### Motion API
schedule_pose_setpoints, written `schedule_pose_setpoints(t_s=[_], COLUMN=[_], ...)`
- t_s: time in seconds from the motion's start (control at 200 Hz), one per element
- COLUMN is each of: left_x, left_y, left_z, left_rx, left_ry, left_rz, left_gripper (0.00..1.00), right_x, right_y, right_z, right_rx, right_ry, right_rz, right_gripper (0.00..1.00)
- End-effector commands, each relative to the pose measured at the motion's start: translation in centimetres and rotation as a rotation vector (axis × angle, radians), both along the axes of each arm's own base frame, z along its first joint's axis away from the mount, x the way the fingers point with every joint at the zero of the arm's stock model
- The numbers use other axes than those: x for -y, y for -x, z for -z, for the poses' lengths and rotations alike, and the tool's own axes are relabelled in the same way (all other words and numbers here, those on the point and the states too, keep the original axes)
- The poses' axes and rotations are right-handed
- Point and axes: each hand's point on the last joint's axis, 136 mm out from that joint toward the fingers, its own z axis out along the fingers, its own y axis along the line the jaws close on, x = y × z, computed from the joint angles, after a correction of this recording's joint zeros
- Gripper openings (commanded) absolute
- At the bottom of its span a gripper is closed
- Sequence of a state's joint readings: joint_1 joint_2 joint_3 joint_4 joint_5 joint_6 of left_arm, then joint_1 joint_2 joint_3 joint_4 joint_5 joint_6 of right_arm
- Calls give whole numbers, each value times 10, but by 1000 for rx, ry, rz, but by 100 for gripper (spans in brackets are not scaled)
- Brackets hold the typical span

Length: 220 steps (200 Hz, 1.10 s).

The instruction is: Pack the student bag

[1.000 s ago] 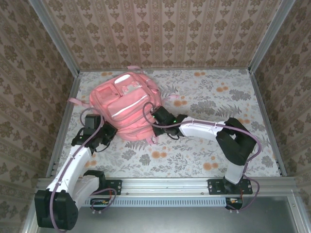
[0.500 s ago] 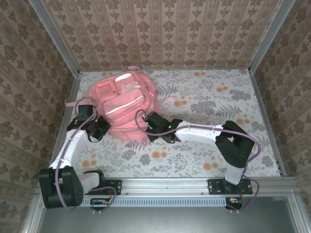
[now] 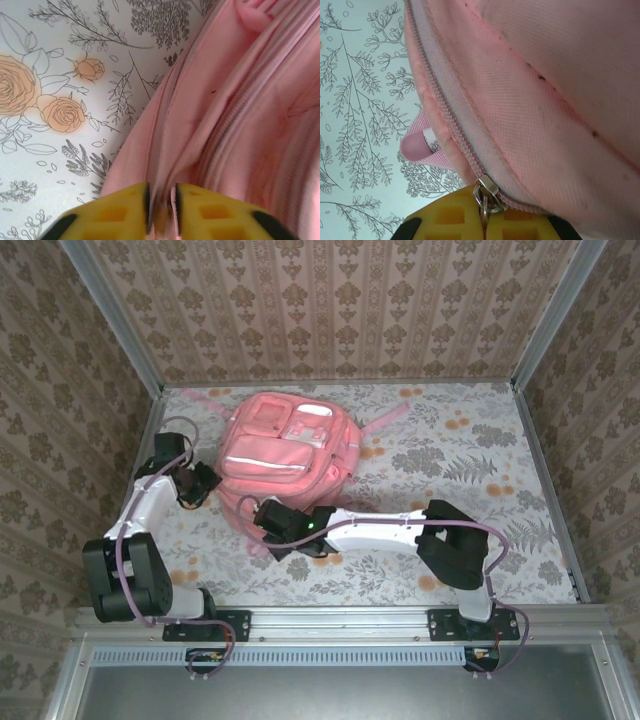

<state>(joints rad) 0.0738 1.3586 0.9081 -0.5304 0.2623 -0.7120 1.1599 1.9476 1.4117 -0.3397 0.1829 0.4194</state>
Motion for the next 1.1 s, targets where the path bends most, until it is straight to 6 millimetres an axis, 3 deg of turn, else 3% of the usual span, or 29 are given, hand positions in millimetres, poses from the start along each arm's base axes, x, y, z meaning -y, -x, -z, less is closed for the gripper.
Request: schedule_pose_setpoints(t_s=[0.0,0.14,0.305,0.52,0.725,0.765,0.87,0.995,1.095], left_x=[6,19,50,73,84,86,88,72,57], left_y=[13,55,92,85,75,72,71,79,88], left_z=[-22,-16,3,7,12,12,11,7,5], left_rx=[57,19,-7,75,83,92,91,68,58], left_ry=[29,79,193,275,263,257,222,113,47], left_rz=[-6,-27,-56,-85,-71,-68,-57,-65,-86], left_gripper=[30,36,38,48,50,41,0,0,0], right_x=[-19,-22,-22,-24,-23,-23,-20,-6,16], right_y=[-3,-9,-16,-15,-12,-11,-11,-16,-23], right_z=[-17,-15,-15,-17,-19,-19,-19,-19,-15], right_rx=[10,4,-5,-10,-11,-10,-5,16,27], right_ry=[-49,-56,-72,-80,-87,-86,-79,-52,-23], right_rz=[-21,-13,2,-3,0,0,7,39,83], right_gripper=[0,0,0,0,0,0,0,0,0])
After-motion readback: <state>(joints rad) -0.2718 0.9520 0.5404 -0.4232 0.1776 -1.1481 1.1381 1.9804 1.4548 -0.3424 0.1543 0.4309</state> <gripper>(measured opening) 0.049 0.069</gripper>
